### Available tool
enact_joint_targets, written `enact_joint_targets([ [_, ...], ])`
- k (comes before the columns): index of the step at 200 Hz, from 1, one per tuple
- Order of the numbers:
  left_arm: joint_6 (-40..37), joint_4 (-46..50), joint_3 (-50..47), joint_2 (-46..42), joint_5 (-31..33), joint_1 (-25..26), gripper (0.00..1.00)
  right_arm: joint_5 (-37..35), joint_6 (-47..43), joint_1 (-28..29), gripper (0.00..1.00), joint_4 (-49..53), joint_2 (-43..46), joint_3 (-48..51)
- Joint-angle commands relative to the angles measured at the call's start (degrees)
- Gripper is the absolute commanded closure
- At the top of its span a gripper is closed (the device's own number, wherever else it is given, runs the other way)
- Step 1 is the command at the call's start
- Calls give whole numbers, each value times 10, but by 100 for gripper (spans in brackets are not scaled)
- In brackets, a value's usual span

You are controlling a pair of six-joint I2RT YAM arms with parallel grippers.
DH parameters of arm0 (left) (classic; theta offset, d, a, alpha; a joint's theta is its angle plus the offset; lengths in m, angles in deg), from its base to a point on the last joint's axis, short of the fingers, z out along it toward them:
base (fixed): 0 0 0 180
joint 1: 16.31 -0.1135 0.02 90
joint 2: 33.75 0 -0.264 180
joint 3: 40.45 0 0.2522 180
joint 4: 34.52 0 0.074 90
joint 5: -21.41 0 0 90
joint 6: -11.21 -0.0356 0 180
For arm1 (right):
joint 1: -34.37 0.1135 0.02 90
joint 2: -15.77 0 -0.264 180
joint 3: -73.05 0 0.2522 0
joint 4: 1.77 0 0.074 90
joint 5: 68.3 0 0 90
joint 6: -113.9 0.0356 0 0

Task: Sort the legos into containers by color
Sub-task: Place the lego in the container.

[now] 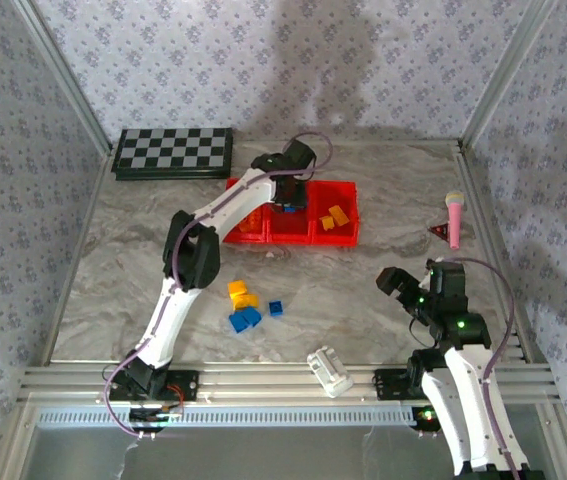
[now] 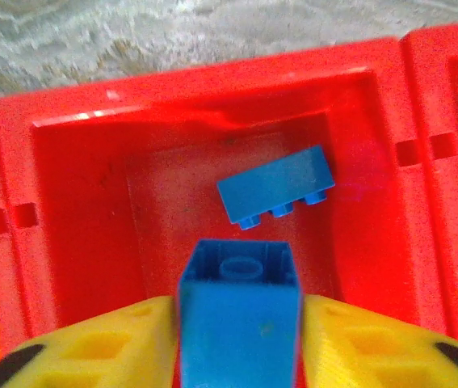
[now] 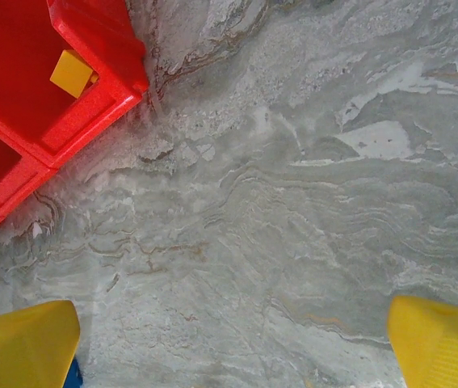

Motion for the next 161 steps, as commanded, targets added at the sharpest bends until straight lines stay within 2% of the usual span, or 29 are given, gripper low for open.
enact_joint_targets([
  [1, 3, 17, 10, 3, -15, -1, 49, 2, -12, -5, 0, 11, 0, -11],
  [29, 3, 8, -8, -7, -22, -1, 37, 3, -12, -7, 0, 11, -1, -12],
  [50, 0, -3, -27, -26, -21, -1, 33, 3, -12, -8, 0, 12, -1, -13],
  [82, -11, -34, -84, -91, -14, 2, 27, 5, -12, -8, 0, 17, 0, -19],
  [101, -22, -44, -124, -138, -5, 8, 19, 7, -11, -8, 0, 19, 0, -24],
  [135, -22, -88, -253, -235, -8, 18, 1, 5, -11, -9, 0, 21, 3, -29],
  [161, 0, -104, -344, -307, -13, 28, 0, 5, -11, -9, 0, 21, 6, -27],
])
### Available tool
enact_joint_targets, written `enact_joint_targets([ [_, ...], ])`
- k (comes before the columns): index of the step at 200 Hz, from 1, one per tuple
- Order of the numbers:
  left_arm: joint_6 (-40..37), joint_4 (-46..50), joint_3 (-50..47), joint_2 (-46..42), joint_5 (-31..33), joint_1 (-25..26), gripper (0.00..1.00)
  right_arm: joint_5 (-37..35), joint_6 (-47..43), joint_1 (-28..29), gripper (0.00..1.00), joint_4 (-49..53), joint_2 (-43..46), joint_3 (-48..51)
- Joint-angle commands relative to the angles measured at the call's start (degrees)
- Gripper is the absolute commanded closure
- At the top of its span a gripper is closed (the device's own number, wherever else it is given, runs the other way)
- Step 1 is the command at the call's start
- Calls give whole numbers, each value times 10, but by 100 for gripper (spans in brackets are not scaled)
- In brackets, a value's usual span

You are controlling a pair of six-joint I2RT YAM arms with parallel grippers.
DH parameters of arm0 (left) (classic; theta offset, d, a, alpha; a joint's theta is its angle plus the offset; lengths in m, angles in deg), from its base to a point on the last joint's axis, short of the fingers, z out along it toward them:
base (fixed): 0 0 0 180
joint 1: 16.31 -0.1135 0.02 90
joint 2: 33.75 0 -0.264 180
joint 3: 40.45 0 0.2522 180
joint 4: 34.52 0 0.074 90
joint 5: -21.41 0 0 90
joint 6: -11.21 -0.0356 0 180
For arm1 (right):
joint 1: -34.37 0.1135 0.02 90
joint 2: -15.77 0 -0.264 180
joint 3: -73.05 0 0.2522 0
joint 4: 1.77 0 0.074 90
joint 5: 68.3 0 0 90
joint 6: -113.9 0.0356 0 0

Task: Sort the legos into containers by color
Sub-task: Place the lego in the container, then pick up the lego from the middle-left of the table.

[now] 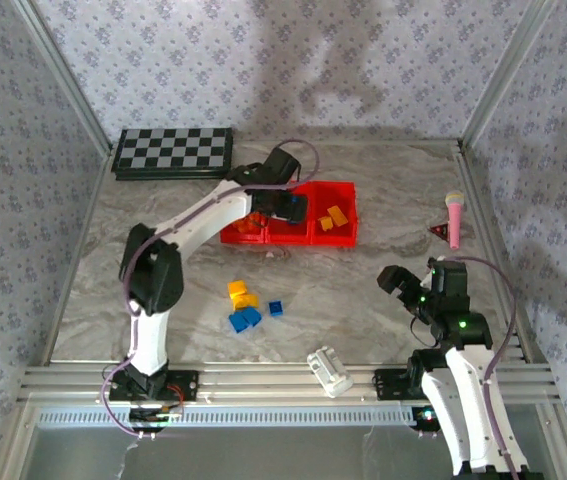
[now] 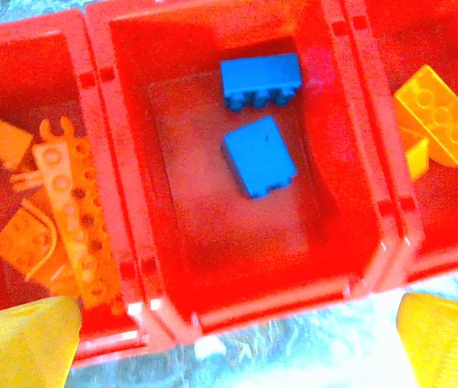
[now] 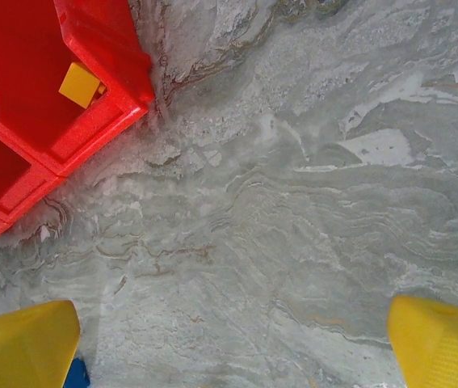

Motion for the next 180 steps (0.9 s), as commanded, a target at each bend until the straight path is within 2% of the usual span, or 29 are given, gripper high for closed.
enact_joint_targets([
  [1, 16, -25, -70, -64, 0, 11, 0, 4, -11, -4, 0, 13, 6, -15],
  [31, 55, -35, -175, -145, 10, 40, 0, 5, -9, -4, 0, 10, 7, -14],
  [69, 117, -27, -269, -206, 21, 112, 0, 12, -5, -4, 0, 4, 8, -10],
  [122, 199, -1, -331, -223, 32, 206, 0, 28, 3, -4, 0, 9, 17, -2],
  [180, 268, -41, -373, -203, 21, 245, 4, 38, 17, -3, 0, 12, 32, 7],
])
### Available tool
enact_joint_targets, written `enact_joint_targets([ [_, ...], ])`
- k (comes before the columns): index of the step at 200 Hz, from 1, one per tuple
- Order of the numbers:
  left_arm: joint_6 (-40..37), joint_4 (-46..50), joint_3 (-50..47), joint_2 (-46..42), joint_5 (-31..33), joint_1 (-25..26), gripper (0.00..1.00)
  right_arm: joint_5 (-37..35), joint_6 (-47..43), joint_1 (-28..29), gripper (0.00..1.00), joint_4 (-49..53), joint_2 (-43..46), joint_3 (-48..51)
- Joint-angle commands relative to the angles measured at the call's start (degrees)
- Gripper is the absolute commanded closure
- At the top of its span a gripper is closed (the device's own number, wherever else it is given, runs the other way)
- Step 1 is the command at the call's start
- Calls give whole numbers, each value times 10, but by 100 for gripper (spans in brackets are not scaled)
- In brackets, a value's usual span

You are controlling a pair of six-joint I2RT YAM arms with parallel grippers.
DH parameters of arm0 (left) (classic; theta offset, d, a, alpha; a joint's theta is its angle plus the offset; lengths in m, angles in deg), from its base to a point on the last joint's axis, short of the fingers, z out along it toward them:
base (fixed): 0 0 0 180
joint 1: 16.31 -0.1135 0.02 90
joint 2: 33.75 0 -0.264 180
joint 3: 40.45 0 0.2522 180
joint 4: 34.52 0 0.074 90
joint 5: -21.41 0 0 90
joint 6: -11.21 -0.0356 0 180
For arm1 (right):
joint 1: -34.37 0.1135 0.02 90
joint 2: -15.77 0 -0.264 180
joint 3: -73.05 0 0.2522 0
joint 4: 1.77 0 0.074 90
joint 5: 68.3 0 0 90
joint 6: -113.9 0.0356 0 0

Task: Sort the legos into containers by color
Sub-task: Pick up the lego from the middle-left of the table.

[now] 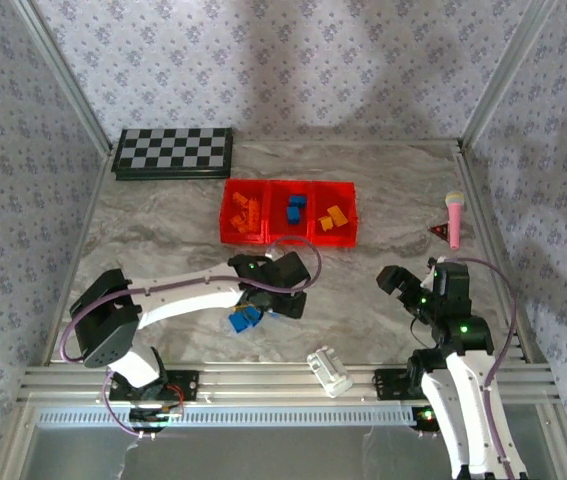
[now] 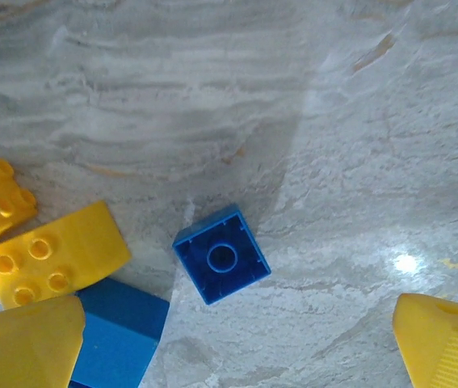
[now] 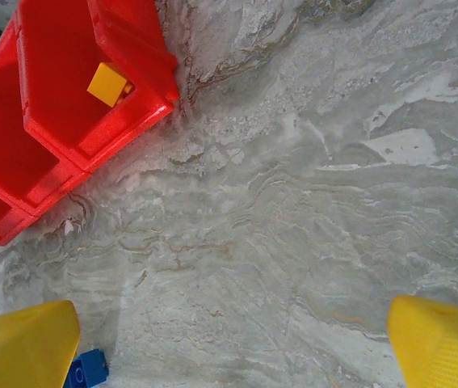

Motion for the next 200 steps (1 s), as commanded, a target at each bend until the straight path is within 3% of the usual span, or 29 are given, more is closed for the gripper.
enact_joint_targets([
  [1, 41, -10, 1, 6, 3, 9, 4, 17, 11, -2, 0, 12, 7, 6],
  [74, 101, 6, 46, 85, 0, 11, 9, 27, 12, -2, 0, 18, 9, 10],
  [136, 141, -10, 36, 99, 3, 8, 12, 27, 10, -2, 0, 21, 9, 11],
  [200, 142, -42, 25, 118, -12, -3, 25, 27, 11, -2, 0, 20, 9, 14],
])
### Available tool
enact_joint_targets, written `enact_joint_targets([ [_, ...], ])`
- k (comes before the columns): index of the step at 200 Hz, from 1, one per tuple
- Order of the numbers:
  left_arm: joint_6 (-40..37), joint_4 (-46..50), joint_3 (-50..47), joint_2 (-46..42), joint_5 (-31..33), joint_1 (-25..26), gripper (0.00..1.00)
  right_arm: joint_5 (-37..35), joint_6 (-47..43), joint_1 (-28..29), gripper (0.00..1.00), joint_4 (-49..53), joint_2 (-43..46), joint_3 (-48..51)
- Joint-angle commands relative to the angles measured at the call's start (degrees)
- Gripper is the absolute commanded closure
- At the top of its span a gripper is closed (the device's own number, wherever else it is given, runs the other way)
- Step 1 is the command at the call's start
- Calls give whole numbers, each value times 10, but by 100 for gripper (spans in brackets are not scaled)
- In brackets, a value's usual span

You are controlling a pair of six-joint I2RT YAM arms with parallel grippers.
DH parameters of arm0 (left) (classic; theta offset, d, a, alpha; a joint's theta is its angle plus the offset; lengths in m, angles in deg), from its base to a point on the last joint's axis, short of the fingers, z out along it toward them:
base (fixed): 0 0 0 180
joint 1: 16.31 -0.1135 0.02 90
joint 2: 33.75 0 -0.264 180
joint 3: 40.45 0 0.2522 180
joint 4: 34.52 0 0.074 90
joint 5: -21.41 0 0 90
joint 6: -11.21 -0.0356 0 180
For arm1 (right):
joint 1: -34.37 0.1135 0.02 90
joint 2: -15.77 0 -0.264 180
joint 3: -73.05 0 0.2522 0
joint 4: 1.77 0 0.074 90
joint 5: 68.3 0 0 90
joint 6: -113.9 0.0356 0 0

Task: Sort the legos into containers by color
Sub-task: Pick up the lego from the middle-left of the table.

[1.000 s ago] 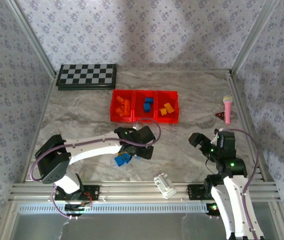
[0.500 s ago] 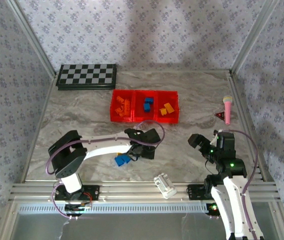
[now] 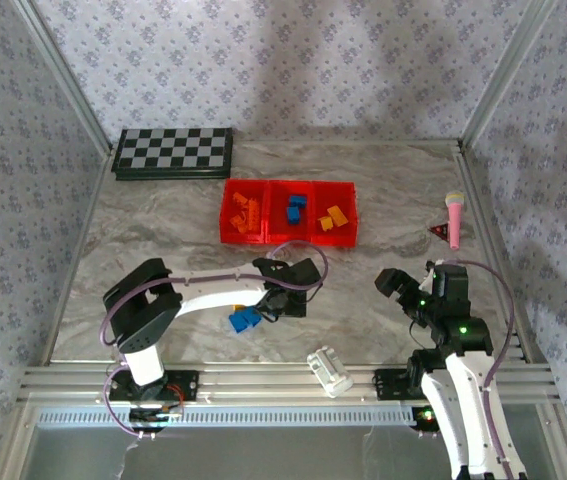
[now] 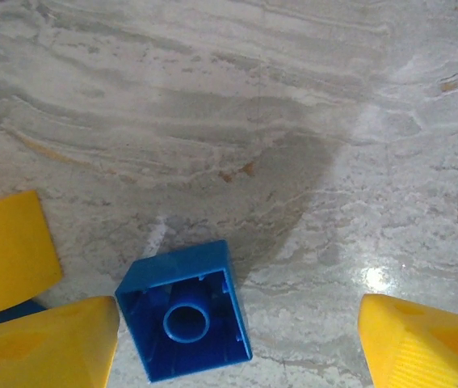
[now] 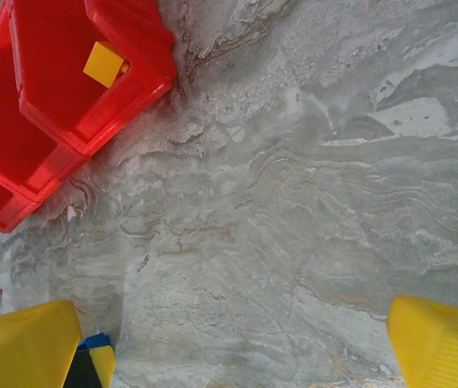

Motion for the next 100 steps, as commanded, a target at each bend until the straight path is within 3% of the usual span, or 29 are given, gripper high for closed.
enact_joint_targets([
  [1, 7, -15, -1, 9, -8, -5, 25, 8, 3, -2, 0, 9, 6, 6],
  [100, -6, -21, -8, 17, -10, -20, 47, 9, 4, -2, 0, 4, 7, 12],
])
